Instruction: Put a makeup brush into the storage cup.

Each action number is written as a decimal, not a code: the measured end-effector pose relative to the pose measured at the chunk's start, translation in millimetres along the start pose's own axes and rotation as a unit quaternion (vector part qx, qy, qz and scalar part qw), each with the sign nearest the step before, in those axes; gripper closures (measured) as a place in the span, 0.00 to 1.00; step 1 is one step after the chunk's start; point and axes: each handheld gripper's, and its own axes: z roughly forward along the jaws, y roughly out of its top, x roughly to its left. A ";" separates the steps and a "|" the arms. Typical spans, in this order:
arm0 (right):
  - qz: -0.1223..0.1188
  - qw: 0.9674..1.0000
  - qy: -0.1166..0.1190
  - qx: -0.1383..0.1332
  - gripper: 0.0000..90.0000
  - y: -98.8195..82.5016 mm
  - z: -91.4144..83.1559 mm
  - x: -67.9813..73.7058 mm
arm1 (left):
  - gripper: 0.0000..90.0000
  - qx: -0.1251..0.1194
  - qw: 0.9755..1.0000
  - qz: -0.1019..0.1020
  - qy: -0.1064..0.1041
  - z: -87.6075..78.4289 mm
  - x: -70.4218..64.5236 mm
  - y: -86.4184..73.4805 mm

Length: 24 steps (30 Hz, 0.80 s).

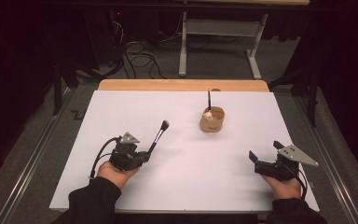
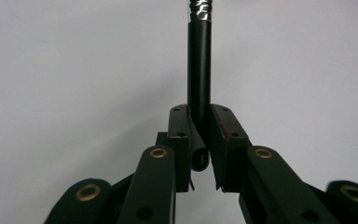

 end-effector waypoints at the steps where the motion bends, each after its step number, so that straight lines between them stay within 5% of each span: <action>1: 0.000 1.000 0.000 0.000 0.01 0.0 0.0 0.1 | 0.89 -0.006 1.000 -0.003 -0.004 0.4 0.8 -1.8; 15: -0.005 1.000 0.004 -0.002 0.01 0.3 0.1 2.8 | 0.89 -0.093 0.995 -0.014 -0.024 -1.9 10.4 -20.9; 20: -0.008 1.000 0.006 -0.002 0.01 1.4 1.3 6.0 | 0.89 -0.119 0.992 -0.010 -0.031 -5.3 12.8 -23.7; 24: -0.015 1.000 0.010 -0.004 0.01 3.1 1.7 10.9 | 0.88 -0.153 0.987 -0.002 -0.041 -6.8 12.7 -26.7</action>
